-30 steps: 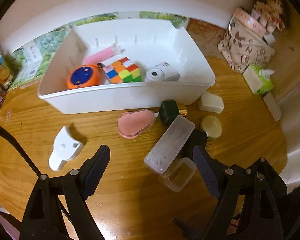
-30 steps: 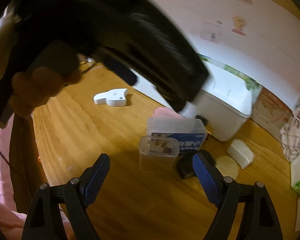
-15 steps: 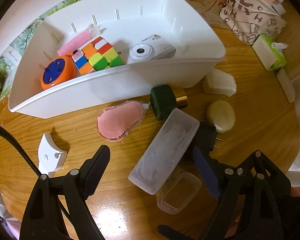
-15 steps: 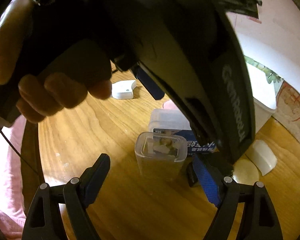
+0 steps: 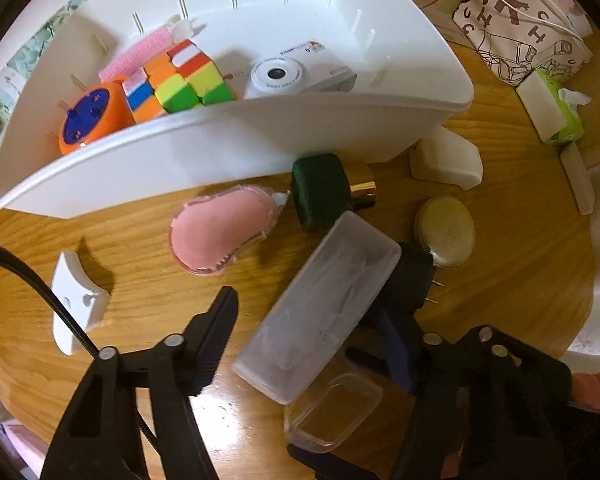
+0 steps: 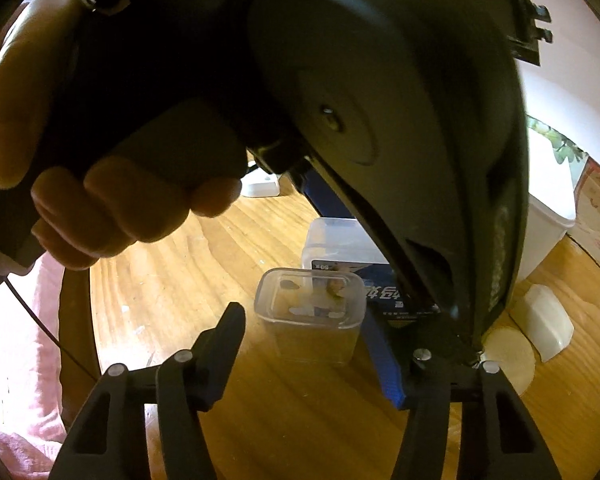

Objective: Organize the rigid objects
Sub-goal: 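Move the right tool to the small clear container while the left tool approaches the translucent case, then grasp the small clear container with the right tool while the left tool grasps the translucent case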

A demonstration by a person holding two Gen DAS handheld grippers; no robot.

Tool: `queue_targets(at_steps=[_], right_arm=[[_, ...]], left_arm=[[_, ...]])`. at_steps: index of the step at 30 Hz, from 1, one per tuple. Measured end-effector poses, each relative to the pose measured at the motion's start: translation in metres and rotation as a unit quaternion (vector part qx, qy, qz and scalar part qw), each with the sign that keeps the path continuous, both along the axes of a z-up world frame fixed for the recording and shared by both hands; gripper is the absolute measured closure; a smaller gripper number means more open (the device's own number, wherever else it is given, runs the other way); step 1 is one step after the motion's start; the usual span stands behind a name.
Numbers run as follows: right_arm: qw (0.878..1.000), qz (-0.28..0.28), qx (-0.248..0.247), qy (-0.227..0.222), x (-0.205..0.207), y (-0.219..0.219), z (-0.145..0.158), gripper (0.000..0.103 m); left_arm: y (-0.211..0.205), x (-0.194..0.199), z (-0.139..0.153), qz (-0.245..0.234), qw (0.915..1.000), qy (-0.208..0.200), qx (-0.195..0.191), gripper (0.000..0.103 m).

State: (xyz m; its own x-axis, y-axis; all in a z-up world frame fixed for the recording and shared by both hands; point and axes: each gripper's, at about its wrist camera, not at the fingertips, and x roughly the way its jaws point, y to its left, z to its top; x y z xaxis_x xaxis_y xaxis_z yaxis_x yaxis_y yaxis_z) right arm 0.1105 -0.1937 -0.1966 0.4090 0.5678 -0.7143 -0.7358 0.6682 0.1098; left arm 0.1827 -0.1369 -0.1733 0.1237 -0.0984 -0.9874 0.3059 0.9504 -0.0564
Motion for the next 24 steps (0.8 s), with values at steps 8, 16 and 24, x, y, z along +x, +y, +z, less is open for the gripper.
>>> queue_targets(at_steps=[8,16,24], right_arm=[[1.000,0.015,-0.001,0.002,-0.003,0.000,0.001,0.052],[0.999,0.041,-0.013,-0.001,-0.015,0.001,0.000,0.052],[0.996,0.083,-0.023,-0.011,-0.042,0.012,0.004,0.052]], left_arm=[[-0.003,-0.001,-0.001,0.014,0.9997,0.017,-0.013,0.048],[0.004,-0.001,-0.002,0.051,0.9980,0.033,-0.022,0.056],[0.027,-0.012,0.002,0.083,0.9953,0.040,-0.030,0.058]])
